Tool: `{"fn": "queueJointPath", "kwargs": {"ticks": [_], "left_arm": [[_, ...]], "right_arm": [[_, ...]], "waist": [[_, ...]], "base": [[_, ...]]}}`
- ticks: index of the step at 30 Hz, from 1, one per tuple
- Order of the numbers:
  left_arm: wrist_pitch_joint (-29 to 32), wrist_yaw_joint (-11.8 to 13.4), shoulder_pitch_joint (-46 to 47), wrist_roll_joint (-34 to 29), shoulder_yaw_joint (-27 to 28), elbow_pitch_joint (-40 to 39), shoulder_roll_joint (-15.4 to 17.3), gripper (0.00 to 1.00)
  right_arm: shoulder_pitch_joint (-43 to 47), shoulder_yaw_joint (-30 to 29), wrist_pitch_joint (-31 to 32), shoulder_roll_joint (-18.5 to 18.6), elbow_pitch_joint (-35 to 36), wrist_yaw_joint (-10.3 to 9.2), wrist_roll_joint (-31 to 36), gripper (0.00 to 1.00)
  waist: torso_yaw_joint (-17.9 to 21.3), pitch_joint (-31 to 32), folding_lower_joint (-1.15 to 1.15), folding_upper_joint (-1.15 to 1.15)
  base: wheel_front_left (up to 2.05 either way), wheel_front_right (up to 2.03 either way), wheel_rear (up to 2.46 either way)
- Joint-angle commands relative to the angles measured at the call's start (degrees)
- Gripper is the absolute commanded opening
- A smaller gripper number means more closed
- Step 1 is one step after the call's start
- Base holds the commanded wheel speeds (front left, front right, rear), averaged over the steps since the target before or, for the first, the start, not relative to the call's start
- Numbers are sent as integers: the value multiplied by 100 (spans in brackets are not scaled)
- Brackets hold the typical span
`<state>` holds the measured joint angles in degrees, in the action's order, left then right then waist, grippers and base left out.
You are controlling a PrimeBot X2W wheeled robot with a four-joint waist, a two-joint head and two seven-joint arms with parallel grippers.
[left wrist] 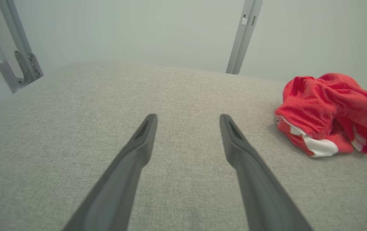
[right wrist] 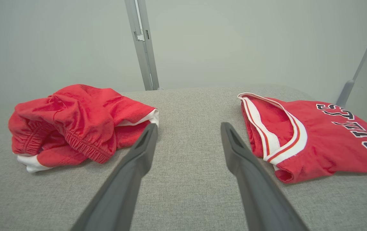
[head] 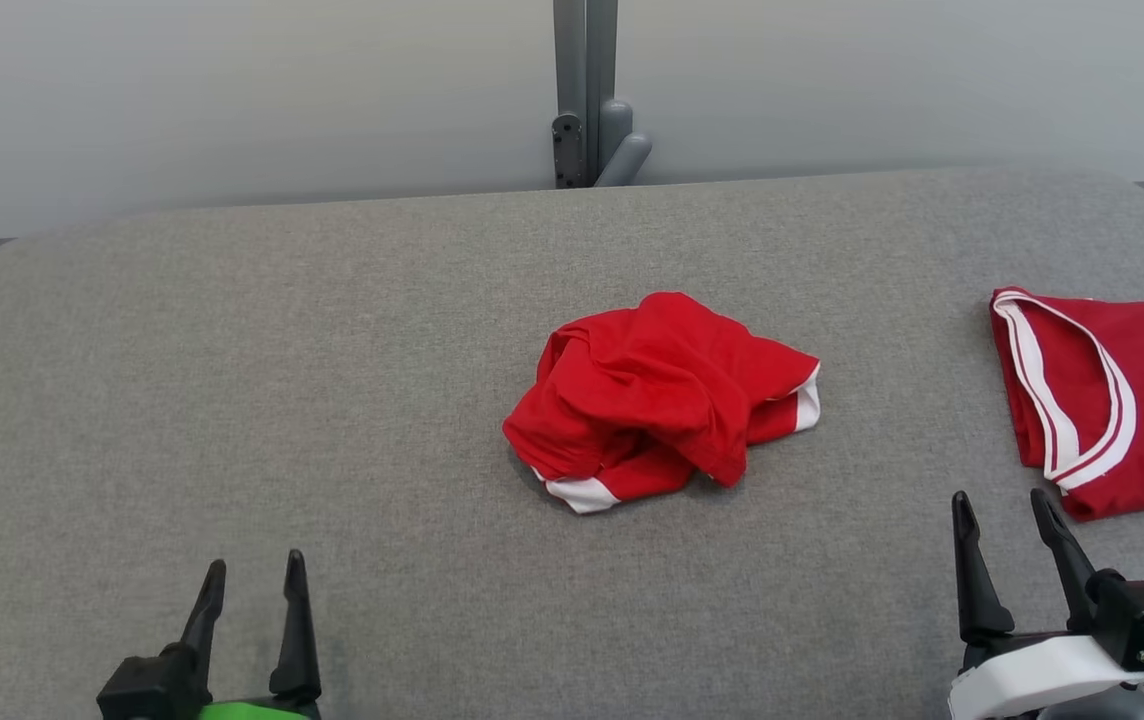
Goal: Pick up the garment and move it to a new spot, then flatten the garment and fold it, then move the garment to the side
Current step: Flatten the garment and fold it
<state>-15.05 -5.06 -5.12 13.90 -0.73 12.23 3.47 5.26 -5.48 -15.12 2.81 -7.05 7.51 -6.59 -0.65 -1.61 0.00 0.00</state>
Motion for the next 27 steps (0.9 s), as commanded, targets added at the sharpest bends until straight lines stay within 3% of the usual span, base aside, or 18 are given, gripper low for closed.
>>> {"fn": "queueJointPath", "kwargs": {"ticks": [1,7,12,19,27], "left_arm": [[-13,-44,160,-19,-81,-5,-14,100],[-1,-171,618,113,-1021,34,-44,100],[462,-171,1198,788,-2225,130,-42,100],[1091,250,2051,1583,-3460,474,-38,100],[1213,733,2727,2138,-3837,1145,-39,100]], "right_arm": [[-93,-6,0,18,8,-5,18,100],[-261,41,0,17,52,-5,-14,100],[-430,74,1,16,79,-5,-68,100],[-684,111,1,16,72,-5,-251,100],[-792,151,1,15,34,-5,-428,100]], "waist": [[56,-59,0,0],[313,-279,0,0],[630,-540,0,0],[1135,-944,0,0],[1506,-1204,0,0]], "base": [[0,0,0],[0,0,0],[0,0,0],[0,0,0],[0,0,0]]}}
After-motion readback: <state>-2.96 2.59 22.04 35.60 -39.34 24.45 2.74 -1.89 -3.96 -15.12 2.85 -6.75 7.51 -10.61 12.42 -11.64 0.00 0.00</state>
